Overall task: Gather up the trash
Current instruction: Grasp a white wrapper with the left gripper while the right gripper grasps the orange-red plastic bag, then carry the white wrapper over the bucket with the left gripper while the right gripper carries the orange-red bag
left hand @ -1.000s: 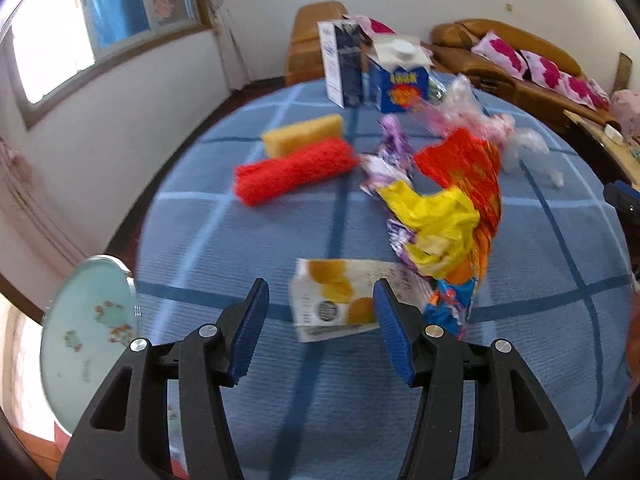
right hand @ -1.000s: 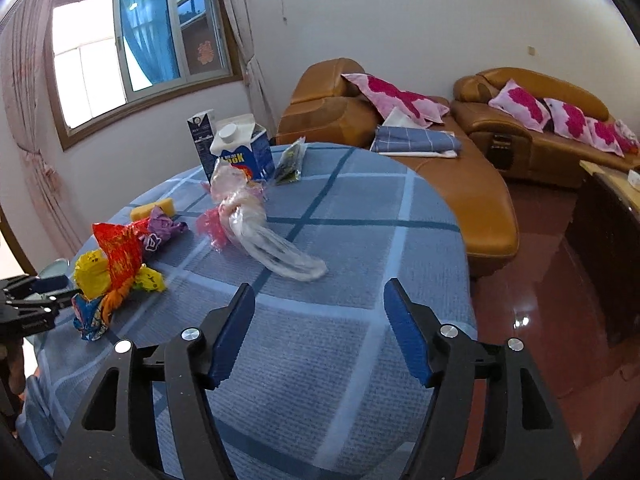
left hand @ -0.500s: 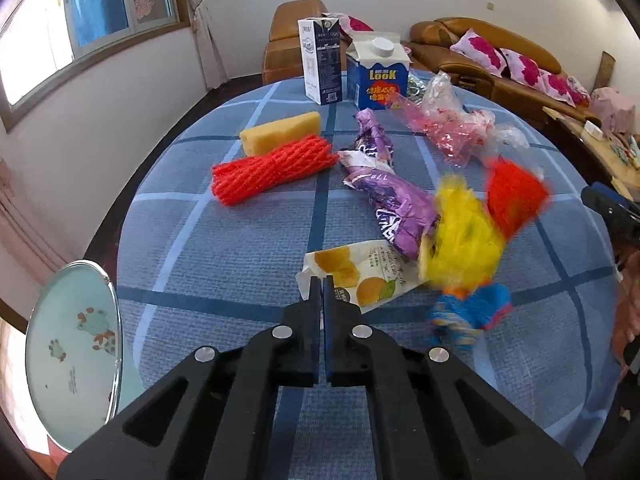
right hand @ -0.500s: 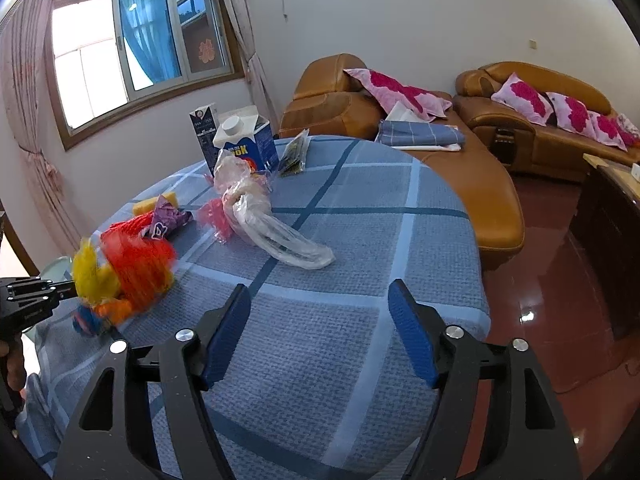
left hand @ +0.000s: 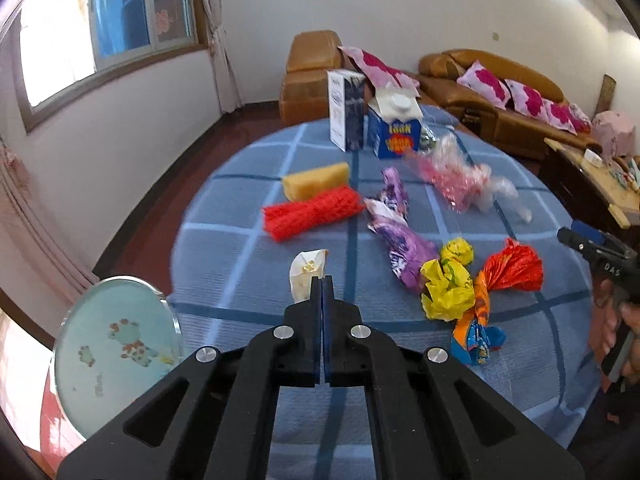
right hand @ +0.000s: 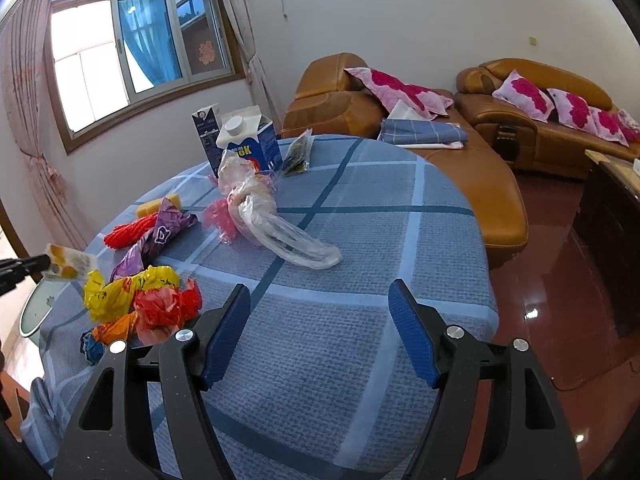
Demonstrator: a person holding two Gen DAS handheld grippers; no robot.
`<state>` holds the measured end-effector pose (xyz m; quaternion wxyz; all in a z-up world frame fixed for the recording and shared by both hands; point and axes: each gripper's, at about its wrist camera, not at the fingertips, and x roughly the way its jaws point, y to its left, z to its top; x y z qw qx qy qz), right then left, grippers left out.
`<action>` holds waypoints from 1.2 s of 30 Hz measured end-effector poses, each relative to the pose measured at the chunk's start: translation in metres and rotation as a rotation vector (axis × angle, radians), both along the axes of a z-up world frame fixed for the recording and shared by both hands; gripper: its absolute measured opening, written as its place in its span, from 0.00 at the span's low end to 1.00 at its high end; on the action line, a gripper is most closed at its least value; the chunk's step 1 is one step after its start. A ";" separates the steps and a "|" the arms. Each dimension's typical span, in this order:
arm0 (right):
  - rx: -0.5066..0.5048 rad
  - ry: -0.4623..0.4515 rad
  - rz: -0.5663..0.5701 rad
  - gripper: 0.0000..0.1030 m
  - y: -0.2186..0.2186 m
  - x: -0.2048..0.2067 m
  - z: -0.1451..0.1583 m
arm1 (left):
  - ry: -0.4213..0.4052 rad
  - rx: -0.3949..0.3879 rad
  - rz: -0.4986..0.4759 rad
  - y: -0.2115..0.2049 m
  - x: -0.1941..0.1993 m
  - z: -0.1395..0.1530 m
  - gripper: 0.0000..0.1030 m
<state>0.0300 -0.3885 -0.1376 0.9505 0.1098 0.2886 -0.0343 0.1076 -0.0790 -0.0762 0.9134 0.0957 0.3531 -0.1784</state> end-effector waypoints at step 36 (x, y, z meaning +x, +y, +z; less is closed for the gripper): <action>0.055 -0.088 0.318 0.10 0.124 0.051 0.075 | -0.059 0.012 0.187 0.111 -0.028 0.029 0.00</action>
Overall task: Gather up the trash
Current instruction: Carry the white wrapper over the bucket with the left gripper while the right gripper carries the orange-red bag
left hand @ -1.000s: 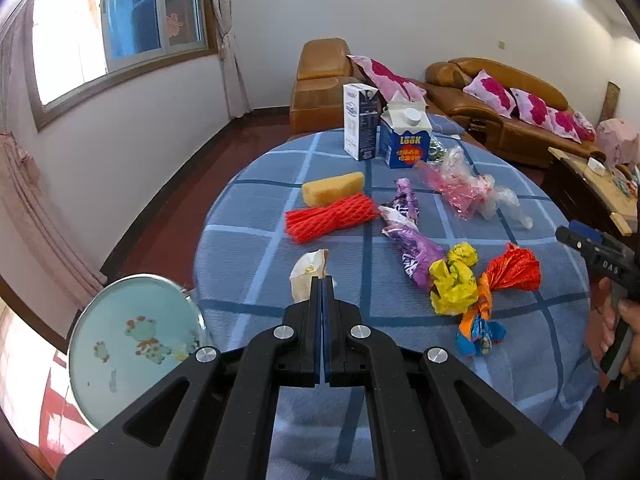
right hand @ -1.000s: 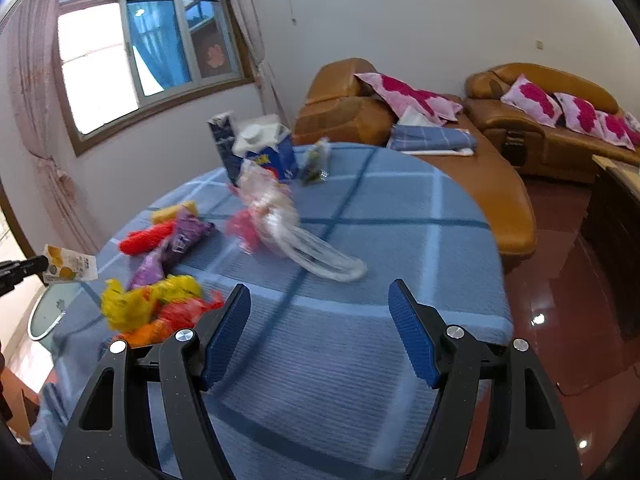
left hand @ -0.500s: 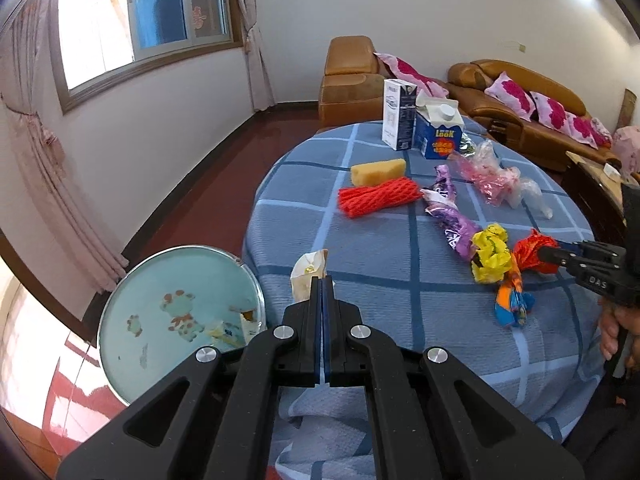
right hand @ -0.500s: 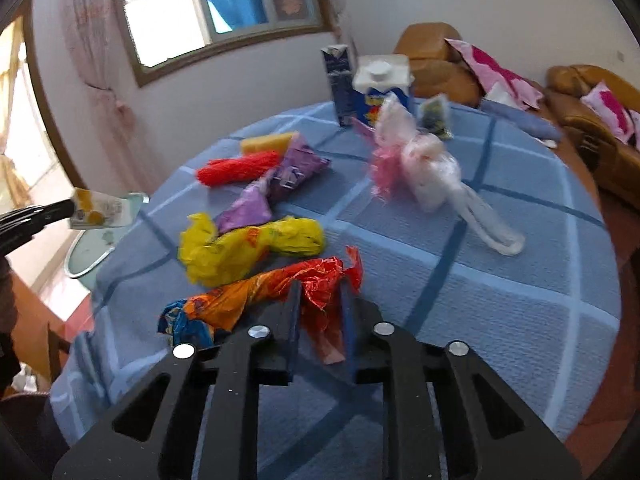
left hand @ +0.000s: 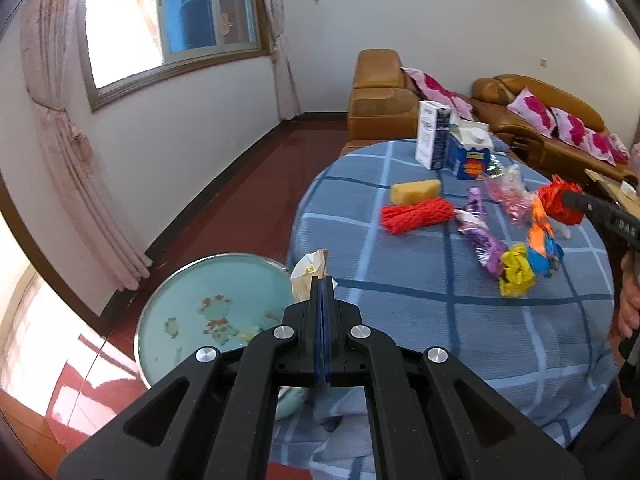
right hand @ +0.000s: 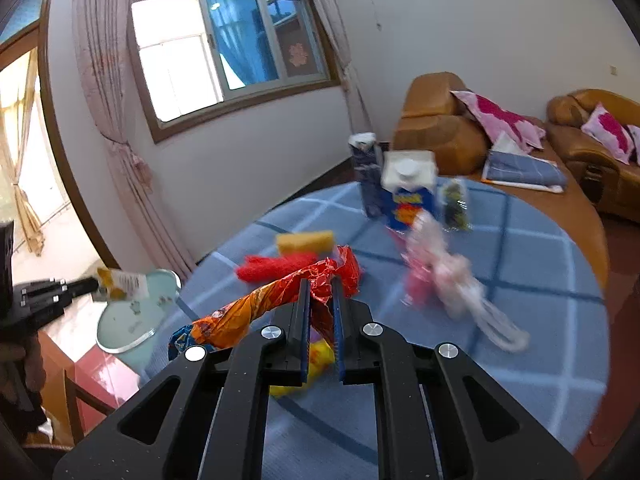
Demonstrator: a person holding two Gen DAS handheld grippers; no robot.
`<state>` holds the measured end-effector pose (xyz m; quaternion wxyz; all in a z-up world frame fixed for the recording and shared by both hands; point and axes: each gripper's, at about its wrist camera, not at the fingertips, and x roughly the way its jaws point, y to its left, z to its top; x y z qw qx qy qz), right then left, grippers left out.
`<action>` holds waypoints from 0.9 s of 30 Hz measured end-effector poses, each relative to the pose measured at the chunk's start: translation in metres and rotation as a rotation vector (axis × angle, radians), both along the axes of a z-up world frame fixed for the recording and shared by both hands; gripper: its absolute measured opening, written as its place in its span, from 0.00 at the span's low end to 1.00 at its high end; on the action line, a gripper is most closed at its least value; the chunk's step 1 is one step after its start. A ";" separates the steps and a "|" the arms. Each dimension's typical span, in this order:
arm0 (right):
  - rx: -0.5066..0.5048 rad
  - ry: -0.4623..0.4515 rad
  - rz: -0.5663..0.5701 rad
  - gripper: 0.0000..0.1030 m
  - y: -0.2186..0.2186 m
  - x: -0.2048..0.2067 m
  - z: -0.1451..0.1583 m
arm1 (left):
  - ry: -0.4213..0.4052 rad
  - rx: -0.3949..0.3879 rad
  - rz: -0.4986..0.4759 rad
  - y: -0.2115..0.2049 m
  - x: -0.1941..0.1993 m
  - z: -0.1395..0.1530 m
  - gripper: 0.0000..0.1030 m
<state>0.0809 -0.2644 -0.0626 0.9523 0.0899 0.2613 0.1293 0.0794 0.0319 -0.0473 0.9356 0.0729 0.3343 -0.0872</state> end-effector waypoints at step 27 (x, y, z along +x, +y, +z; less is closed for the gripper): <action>-0.143 -0.015 0.220 0.10 0.157 0.099 -0.011 | -0.038 0.081 0.235 0.082 0.000 -0.003 0.00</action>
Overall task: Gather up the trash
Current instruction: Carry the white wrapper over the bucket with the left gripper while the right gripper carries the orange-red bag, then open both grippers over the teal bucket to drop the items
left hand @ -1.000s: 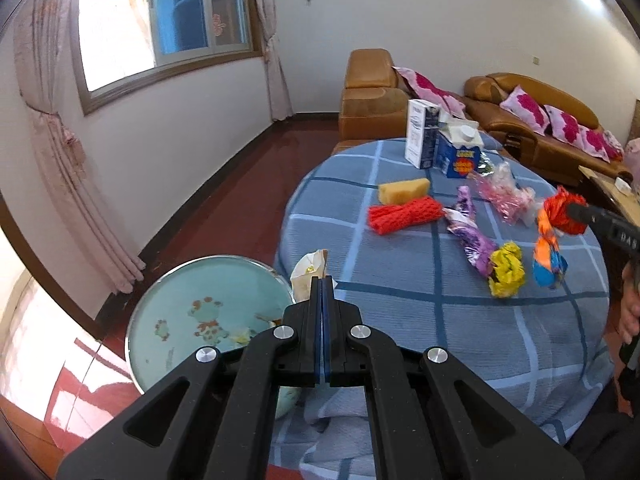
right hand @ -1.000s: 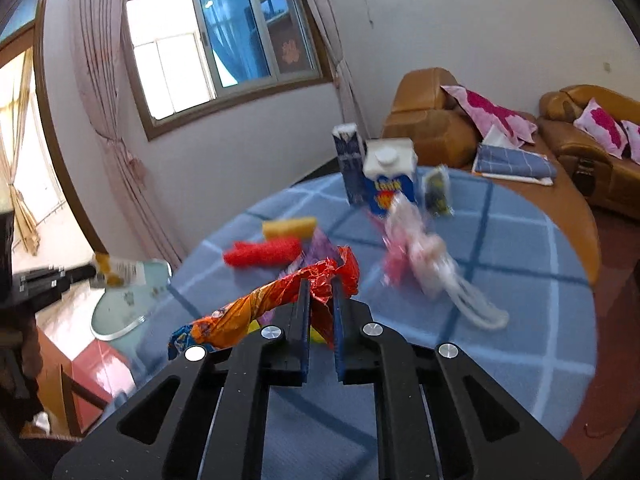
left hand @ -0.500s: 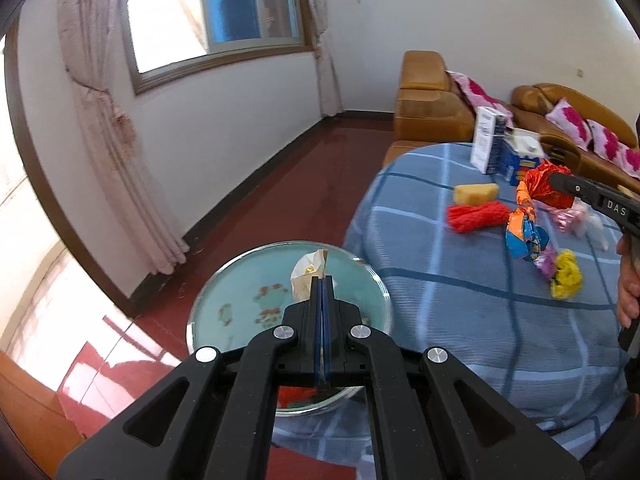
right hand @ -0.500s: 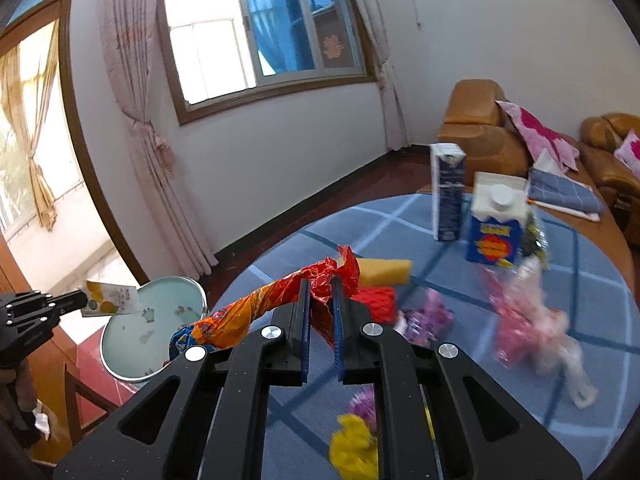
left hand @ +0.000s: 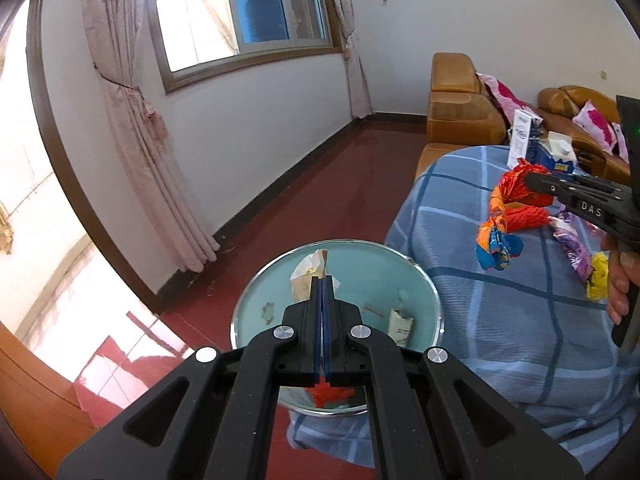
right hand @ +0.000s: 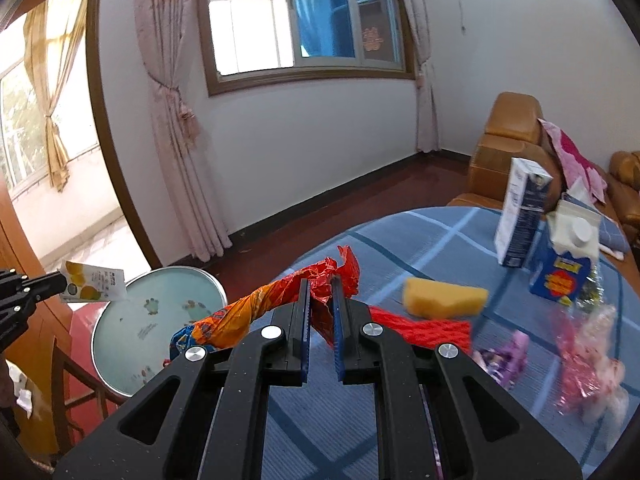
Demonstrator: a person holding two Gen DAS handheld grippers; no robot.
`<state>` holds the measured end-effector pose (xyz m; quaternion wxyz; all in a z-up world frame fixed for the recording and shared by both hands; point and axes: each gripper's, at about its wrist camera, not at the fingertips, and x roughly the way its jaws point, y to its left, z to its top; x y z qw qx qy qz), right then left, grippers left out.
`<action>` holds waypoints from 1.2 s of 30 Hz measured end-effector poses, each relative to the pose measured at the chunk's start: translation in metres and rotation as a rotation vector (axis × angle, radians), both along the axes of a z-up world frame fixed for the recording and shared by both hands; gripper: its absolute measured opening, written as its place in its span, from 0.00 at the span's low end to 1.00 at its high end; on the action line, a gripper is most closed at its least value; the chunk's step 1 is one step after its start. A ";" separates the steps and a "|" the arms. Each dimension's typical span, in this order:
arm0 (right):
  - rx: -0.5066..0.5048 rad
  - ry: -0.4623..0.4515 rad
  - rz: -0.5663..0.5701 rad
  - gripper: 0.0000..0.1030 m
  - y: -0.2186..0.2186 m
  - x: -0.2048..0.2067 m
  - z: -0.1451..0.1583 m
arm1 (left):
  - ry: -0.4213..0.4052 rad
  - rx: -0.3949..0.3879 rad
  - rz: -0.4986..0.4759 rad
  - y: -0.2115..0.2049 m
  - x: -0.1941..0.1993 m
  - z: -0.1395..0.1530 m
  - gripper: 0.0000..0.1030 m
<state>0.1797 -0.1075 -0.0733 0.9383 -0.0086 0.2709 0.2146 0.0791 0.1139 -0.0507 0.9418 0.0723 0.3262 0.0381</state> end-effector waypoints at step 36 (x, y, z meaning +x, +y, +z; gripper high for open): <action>-0.100 -0.027 0.152 0.10 0.082 0.010 -0.018 | -0.022 -0.024 0.056 0.017 0.001 0.003 0.00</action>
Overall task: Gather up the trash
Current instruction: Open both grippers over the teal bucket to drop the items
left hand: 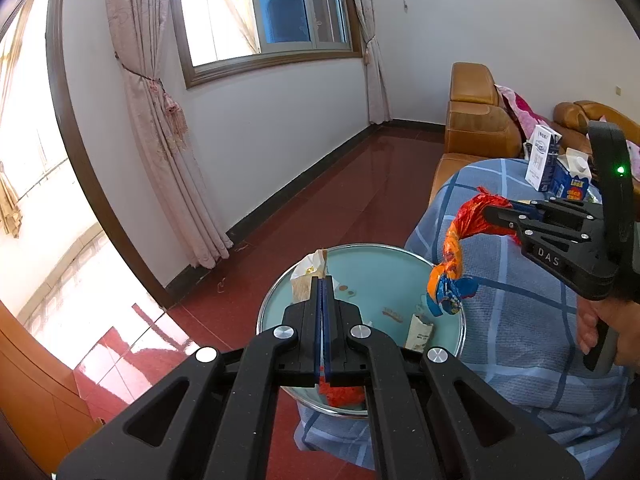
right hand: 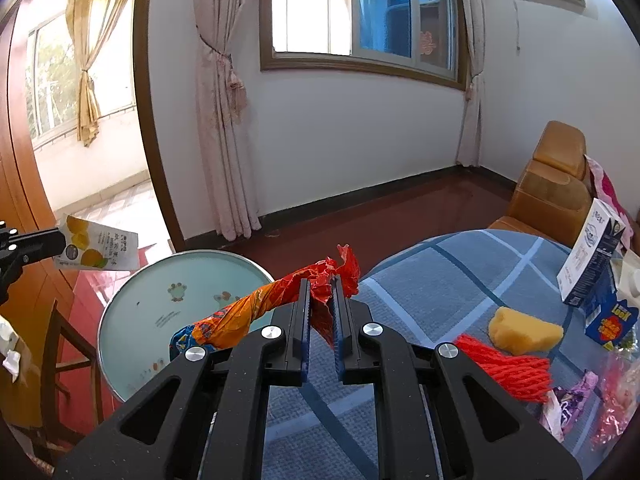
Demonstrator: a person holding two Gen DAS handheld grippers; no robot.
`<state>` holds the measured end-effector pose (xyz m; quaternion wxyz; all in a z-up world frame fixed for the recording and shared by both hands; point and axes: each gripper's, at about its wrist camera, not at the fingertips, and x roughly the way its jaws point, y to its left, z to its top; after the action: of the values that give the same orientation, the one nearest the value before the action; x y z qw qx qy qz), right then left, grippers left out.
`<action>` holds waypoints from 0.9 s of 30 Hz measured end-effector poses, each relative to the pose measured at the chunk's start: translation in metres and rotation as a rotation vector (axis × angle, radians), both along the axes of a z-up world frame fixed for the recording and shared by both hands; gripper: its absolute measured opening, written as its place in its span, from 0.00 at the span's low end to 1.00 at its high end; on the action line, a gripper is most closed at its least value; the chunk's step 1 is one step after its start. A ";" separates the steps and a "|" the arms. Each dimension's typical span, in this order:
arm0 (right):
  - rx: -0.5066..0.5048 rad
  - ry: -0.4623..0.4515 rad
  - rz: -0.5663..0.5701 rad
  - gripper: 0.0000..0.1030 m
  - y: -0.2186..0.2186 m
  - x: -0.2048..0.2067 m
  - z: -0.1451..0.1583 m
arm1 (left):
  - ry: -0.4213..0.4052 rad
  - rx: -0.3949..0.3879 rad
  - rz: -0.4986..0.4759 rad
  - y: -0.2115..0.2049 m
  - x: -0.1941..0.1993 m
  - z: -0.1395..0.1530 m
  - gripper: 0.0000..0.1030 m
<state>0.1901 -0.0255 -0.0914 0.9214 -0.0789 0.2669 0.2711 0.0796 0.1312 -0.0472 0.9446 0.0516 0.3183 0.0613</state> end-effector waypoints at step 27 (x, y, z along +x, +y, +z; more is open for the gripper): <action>-0.103 -0.035 -0.089 0.57 -0.040 -0.038 0.015 | 0.029 -0.019 -0.039 -0.025 0.005 -0.011 0.52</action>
<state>0.1523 -0.0651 -0.0766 0.9319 -0.1189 0.2674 0.2141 0.0848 0.1065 -0.0580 0.9413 0.0498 0.3316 0.0390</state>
